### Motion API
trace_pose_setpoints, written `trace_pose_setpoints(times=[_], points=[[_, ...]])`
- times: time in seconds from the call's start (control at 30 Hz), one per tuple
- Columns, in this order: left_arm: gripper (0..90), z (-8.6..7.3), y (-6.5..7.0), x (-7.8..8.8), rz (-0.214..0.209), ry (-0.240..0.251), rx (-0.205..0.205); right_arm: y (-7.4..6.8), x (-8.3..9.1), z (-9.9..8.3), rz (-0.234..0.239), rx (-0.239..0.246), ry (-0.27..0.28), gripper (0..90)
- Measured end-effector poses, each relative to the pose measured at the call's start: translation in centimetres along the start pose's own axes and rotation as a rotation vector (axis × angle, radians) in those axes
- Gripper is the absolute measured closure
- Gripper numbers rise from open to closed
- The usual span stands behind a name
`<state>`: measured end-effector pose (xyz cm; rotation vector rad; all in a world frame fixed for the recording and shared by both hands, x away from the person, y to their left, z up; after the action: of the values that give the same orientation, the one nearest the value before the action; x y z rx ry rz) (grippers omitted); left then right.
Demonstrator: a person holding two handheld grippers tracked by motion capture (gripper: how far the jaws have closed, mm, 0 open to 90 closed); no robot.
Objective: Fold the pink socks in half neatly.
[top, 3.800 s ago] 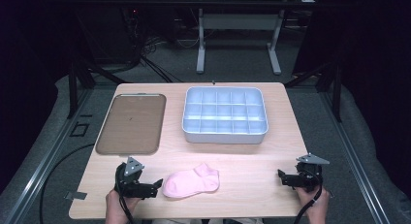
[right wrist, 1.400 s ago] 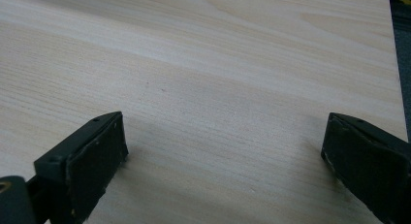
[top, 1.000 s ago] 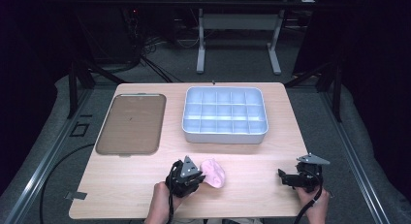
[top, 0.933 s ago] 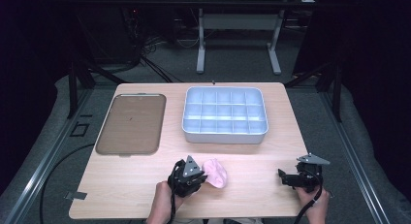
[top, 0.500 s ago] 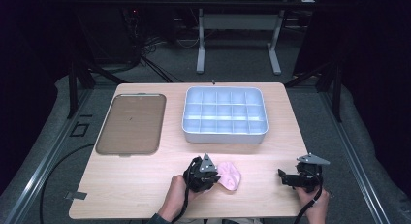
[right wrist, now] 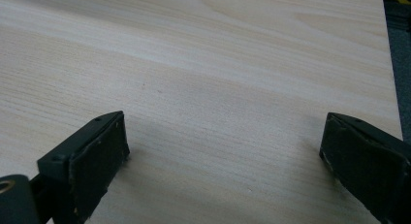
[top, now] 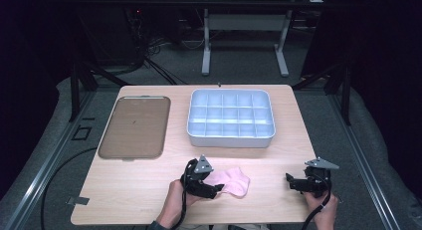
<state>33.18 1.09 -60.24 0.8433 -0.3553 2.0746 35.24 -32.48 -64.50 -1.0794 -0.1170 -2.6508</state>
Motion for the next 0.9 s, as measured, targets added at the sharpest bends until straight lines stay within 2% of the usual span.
trace_pose_setpoints(times=[0.1, 0.17, 0.37, 0.47, 0.57, 0.7, 0.9], points=[[27.1, -0.8, -1.0, 0.9, 0.025, -0.004, 0.031, 0.0, 0.0, 0.0, -0.001, -0.004, 0.005, 2.8], [31.6, -1.5, -1.7, 1.6, 0.037, -0.012, 0.06, 0.0, 0.0, 0.0, 0.0, -0.004, 0.005, 2.9], [35.6, -3.4, -3.2, 2.8, 0.082, -0.018, 0.129, 0.0, 0.0, 0.0, -0.001, -0.004, 0.005, 2.9], [39.1, -4.3, -3.7, 3.1, 0.09, -0.022, 0.161, 0.0, 0.0, 0.0, -0.002, -0.005, 0.004, 2.9], [45.6, -5.0, -3.7, 2.9, 0.068, -0.025, 0.188, 0.0, 0.0, 0.0, -0.002, -0.005, 0.004, 2.9], [54.3, -5.2, -3.4, 2.6, 0.047, -0.029, 0.168, 0.0, 0.0, 0.0, -0.002, -0.004, 0.005, 2.9], [69.8, -5.4, -2.8, 1.7, 0.049, -0.028, 0.152, 0.0, 0.0, 0.0, -0.004, -0.006, 0.004, 2.9]])
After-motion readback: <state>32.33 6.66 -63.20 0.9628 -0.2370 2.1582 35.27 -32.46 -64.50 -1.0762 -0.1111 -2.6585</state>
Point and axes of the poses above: each handheld gripper's, and its own axes: x roughly backward along the jaws, z roughly out of its top, y roughly to its right, the point moved 8 cm from there along -x, roughly forward along the jaws, and after that the axes turned 2 degrees about z, right-handed, at the moved point
